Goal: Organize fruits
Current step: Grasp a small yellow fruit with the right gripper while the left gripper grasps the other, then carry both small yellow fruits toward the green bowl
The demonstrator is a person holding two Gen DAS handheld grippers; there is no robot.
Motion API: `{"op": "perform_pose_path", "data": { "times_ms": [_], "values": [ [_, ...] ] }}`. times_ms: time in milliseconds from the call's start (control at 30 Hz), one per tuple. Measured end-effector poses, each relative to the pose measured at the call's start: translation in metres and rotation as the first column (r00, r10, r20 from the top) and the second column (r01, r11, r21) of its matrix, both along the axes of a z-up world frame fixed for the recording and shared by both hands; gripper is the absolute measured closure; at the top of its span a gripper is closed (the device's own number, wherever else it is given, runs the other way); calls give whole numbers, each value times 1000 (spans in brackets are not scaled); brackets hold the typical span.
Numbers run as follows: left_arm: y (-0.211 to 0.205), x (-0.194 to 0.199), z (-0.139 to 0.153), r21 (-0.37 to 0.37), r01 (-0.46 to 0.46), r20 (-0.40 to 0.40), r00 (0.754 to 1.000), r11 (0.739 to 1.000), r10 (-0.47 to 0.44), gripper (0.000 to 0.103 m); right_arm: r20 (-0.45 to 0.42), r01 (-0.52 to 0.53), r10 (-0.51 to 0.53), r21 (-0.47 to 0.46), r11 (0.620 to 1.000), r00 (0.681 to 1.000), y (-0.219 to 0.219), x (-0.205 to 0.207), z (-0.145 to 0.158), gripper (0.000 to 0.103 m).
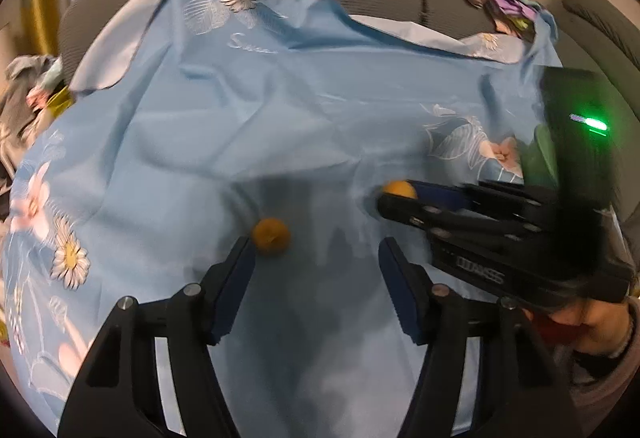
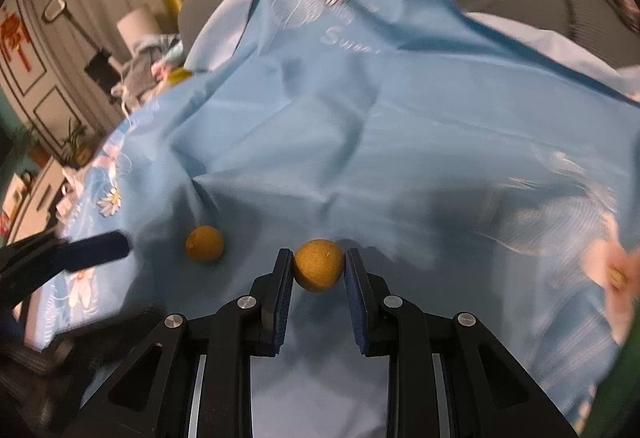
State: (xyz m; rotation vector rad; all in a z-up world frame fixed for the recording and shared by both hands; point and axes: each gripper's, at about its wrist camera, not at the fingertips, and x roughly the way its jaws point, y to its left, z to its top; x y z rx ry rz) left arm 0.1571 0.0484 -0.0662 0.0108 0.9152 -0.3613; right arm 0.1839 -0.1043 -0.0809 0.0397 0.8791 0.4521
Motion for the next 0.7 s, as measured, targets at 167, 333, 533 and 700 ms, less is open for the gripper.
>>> {"op": "perform_pose_path", "data": {
  "times_ms": [167, 333, 533, 700],
  "values": [
    [-8, 23, -21, 57, -19, -58, 998, 998, 22, 43, 26, 21, -23, 77, 997, 999, -25, -23, 6, 75],
    [-17, 33, -30, 158, -24, -44, 999, 987, 31, 43, 49, 11, -17, 125, 992, 999, -34, -33, 11, 75],
    [-14, 44, -36, 171, -34, -65, 997, 985, 46, 58, 65, 2, -12, 151, 989, 998, -38, -38, 15, 75],
    [-14, 48, -39, 194, -41, -57, 997, 980, 53, 66, 69, 11, -24, 184, 983, 997, -46, -42, 16, 75]
  ]
}}
